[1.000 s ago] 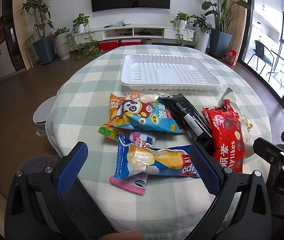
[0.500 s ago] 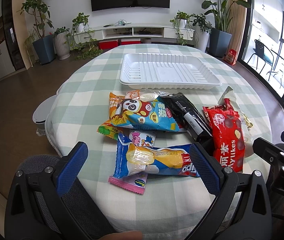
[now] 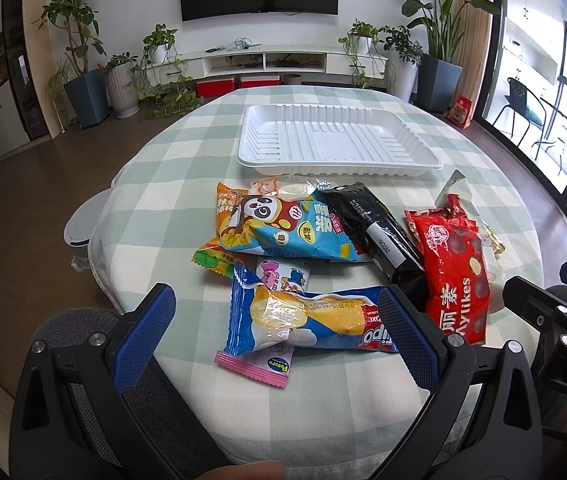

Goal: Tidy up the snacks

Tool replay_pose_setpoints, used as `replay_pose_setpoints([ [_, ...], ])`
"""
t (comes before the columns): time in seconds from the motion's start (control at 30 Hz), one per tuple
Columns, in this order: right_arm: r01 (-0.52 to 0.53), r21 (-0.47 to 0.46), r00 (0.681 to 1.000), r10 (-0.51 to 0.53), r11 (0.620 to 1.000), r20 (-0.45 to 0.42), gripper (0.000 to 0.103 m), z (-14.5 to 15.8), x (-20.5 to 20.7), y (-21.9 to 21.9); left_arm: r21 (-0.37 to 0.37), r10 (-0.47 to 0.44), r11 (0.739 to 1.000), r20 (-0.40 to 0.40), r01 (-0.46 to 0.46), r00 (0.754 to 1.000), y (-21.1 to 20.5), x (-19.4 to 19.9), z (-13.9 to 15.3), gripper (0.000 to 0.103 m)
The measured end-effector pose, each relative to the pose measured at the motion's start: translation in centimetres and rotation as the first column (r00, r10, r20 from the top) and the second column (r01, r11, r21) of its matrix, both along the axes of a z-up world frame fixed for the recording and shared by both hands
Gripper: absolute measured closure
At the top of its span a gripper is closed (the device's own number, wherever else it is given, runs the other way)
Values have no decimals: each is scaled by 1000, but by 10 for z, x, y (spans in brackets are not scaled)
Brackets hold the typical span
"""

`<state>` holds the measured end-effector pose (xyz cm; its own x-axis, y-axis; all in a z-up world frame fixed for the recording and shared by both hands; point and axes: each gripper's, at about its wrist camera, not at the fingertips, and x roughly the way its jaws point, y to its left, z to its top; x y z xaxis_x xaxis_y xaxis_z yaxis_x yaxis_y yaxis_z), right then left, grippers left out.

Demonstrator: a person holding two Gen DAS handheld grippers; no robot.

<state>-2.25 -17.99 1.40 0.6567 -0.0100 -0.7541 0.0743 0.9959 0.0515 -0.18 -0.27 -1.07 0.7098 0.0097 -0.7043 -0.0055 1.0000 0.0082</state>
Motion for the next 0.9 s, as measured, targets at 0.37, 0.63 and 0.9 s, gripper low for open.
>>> replay_pose_setpoints([
  [0.37,0,-1,1000,0,1000,-3,1,-2,0,1,1,0,1000,-2,0,1000,0,0,0,1],
  [0.63,0,-1,1000,0,1000,-5,1,-1,1,0,0,0,1000,-3,0,1000,0,0,0,1],
  [0.9,-11,22,1000,11,1000,-11,1,-6,2,-1,-133,-53,990,15,54,998,17,-12,-4,1],
])
